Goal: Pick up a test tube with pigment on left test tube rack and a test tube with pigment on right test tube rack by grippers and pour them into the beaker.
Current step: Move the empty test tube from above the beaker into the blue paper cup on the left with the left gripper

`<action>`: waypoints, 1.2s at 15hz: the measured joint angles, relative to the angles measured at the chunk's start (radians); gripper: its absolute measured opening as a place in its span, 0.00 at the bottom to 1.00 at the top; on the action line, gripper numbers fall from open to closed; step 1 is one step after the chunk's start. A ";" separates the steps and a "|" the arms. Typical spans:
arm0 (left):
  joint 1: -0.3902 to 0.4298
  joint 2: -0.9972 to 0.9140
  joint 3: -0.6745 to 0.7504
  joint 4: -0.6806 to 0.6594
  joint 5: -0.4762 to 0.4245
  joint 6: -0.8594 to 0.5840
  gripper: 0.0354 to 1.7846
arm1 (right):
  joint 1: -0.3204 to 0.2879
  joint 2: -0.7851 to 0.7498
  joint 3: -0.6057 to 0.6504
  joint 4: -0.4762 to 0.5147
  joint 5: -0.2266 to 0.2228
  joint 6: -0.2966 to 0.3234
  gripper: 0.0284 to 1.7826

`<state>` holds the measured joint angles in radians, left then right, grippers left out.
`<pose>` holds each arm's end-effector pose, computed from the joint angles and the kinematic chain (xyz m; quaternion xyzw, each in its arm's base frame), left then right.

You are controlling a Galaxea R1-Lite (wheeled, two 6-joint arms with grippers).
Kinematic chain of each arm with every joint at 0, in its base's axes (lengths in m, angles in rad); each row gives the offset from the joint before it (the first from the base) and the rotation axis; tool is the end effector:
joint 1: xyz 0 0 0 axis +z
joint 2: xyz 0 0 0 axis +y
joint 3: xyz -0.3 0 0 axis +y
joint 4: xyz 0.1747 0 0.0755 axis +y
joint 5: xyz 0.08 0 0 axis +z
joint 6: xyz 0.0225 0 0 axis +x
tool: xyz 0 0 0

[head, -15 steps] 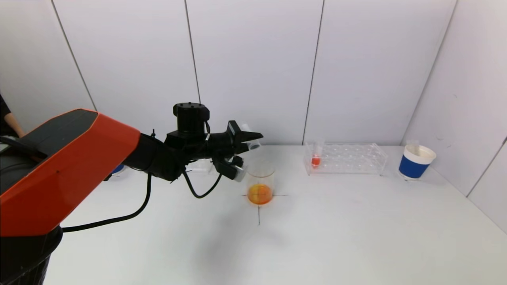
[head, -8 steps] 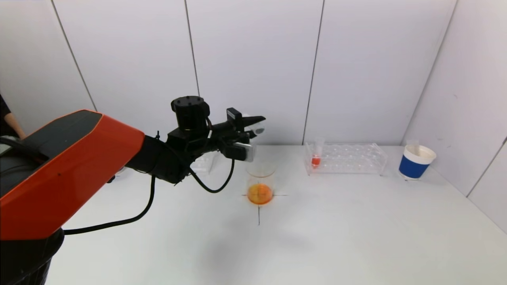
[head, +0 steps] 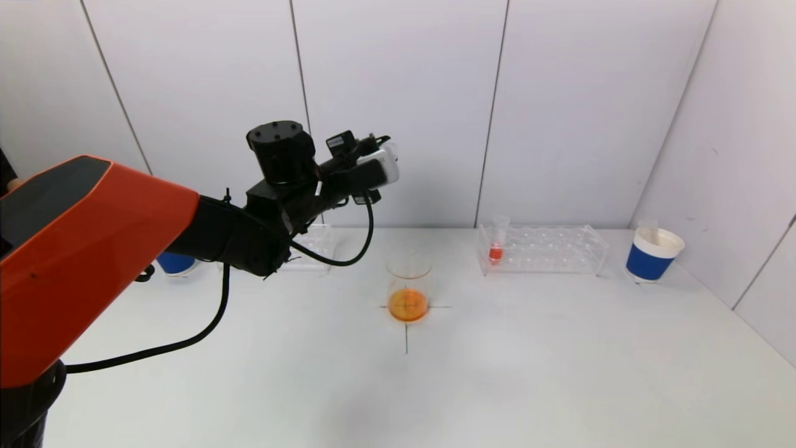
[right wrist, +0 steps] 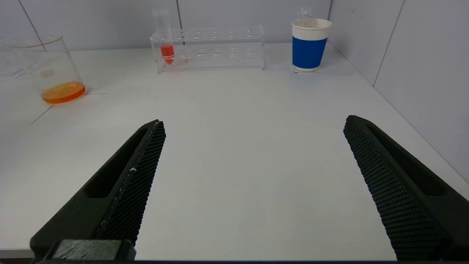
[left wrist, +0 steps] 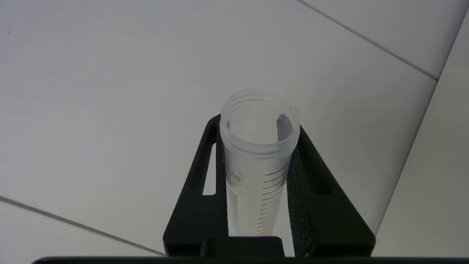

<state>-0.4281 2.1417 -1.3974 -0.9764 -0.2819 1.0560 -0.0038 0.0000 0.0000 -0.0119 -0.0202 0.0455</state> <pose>0.3983 -0.1886 0.2130 0.4619 -0.2737 -0.2401 0.8088 -0.0228 -0.0004 0.0767 0.0228 -0.0062 -0.0119 0.9997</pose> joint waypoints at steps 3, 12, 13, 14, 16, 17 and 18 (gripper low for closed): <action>0.000 -0.051 -0.001 0.105 0.098 -0.096 0.25 | 0.000 0.000 0.000 0.000 0.000 0.000 0.99; 0.039 -0.151 -0.108 0.384 0.255 -0.432 0.25 | 0.000 0.000 0.000 0.000 0.000 0.000 0.99; 0.053 -0.153 -0.129 0.404 0.272 -0.450 0.25 | 0.000 0.000 0.000 0.000 0.000 0.000 0.99; 0.068 -0.154 -0.153 0.433 0.297 -0.473 0.25 | 0.000 0.000 0.000 0.000 0.000 0.000 0.99; 0.095 -0.156 -0.213 0.526 0.341 -0.560 0.25 | 0.000 0.000 0.000 0.000 -0.001 0.000 0.99; 0.112 -0.158 -0.242 0.582 0.350 -0.607 0.25 | 0.000 0.000 0.000 0.000 -0.001 0.000 0.99; 0.132 -0.161 -0.263 0.632 0.358 -0.652 0.25 | 0.000 0.000 0.000 0.000 0.000 0.000 0.99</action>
<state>-0.2957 1.9806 -1.6606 -0.3443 0.0764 0.4040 -0.0038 0.0000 0.0000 -0.0119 -0.0206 0.0460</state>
